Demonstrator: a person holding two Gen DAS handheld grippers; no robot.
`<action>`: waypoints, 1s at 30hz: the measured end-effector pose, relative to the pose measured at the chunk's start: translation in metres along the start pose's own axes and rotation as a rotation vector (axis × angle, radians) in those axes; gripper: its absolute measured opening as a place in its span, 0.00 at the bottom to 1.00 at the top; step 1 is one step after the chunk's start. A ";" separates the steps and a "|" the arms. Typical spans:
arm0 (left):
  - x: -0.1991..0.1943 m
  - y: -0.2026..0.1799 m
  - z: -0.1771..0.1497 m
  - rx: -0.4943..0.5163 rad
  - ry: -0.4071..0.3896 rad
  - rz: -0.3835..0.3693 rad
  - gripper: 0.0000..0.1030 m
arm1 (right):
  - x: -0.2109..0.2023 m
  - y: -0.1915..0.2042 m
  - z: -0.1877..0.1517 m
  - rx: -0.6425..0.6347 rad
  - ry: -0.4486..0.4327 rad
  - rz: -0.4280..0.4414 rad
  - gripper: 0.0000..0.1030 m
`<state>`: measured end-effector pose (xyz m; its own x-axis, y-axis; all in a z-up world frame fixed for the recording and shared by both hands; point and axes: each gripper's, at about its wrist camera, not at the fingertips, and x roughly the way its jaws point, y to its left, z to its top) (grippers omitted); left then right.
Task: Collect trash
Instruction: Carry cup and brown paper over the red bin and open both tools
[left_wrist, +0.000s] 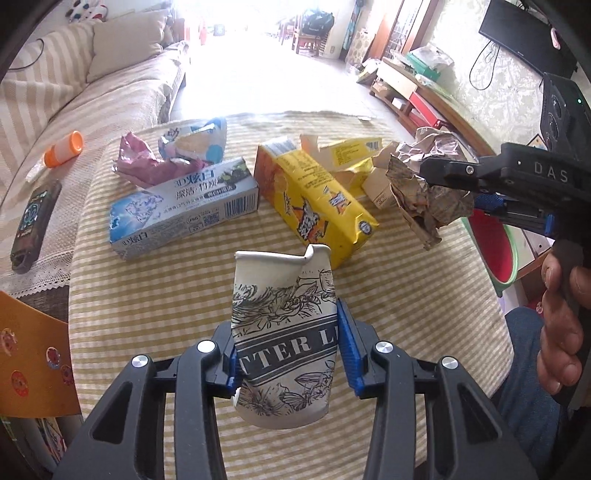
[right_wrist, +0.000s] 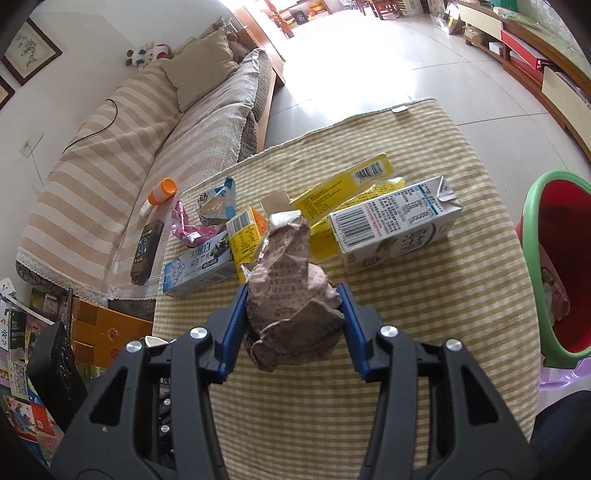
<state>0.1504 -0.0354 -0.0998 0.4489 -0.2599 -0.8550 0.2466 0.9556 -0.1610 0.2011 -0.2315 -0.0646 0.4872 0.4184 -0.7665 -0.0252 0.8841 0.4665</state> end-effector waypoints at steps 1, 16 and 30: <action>-0.004 -0.001 0.002 0.001 -0.012 0.002 0.38 | -0.005 0.003 -0.001 -0.009 -0.009 0.000 0.45; -0.045 -0.030 0.022 0.018 -0.122 0.002 0.38 | -0.069 -0.016 -0.011 -0.052 -0.114 -0.047 0.45; -0.046 -0.098 0.069 0.093 -0.151 -0.056 0.38 | -0.114 -0.080 -0.002 0.037 -0.197 -0.085 0.45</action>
<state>0.1652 -0.1269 -0.0110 0.5542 -0.3371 -0.7610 0.3500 0.9239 -0.1544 0.1462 -0.3499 -0.0152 0.6479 0.2909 -0.7040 0.0530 0.9048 0.4226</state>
